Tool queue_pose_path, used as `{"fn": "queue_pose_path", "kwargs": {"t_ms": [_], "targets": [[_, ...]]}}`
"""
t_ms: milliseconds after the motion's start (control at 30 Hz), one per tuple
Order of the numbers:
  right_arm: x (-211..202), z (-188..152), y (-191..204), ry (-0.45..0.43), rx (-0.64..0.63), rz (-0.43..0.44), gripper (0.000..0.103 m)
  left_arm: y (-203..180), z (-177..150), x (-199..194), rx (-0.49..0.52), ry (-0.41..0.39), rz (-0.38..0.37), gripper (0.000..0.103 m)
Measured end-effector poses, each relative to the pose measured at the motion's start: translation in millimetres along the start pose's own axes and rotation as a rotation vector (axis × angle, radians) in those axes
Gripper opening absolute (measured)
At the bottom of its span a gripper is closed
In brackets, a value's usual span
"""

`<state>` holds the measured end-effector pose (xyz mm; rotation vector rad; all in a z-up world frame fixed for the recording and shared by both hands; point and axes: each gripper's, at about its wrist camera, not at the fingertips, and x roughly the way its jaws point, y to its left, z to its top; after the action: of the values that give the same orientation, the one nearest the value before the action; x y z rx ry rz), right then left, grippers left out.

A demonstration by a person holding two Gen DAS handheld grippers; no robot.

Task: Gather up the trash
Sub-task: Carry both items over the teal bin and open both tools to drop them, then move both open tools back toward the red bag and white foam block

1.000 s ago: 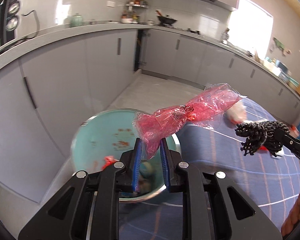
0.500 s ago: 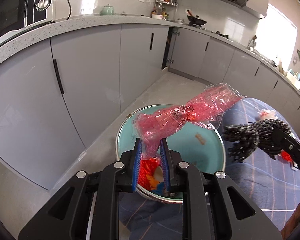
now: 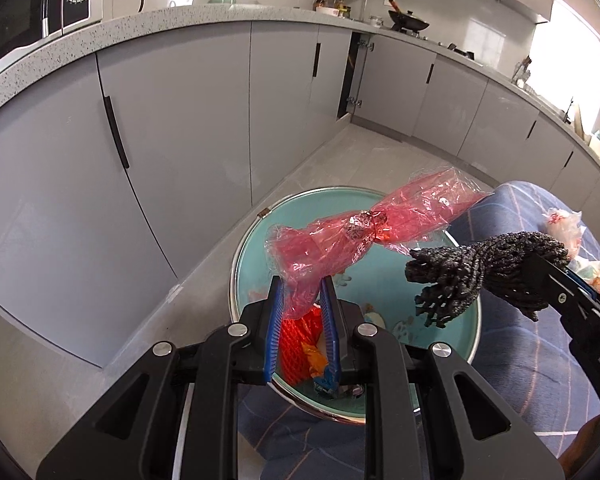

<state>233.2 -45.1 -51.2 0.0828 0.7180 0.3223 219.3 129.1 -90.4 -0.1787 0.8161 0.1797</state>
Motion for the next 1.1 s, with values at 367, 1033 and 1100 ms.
{"fn": "queue_pose_path", "kwargs": {"t_ms": [367,1033,1100], "targets": [[37,-1,8,0.050,-0.016,-0.001,0.025,-6,-3,26,0.007,0.051,0.043,0.020],[7,-3,-28,-0.003,0.073,0.019,0.054,-23,-2,18,0.031,0.016,0.124,0.072],[2,-3,-32,-0.006,0.082,0.016,0.054,-26,-4,15,0.037,0.013,0.123,0.073]]}}
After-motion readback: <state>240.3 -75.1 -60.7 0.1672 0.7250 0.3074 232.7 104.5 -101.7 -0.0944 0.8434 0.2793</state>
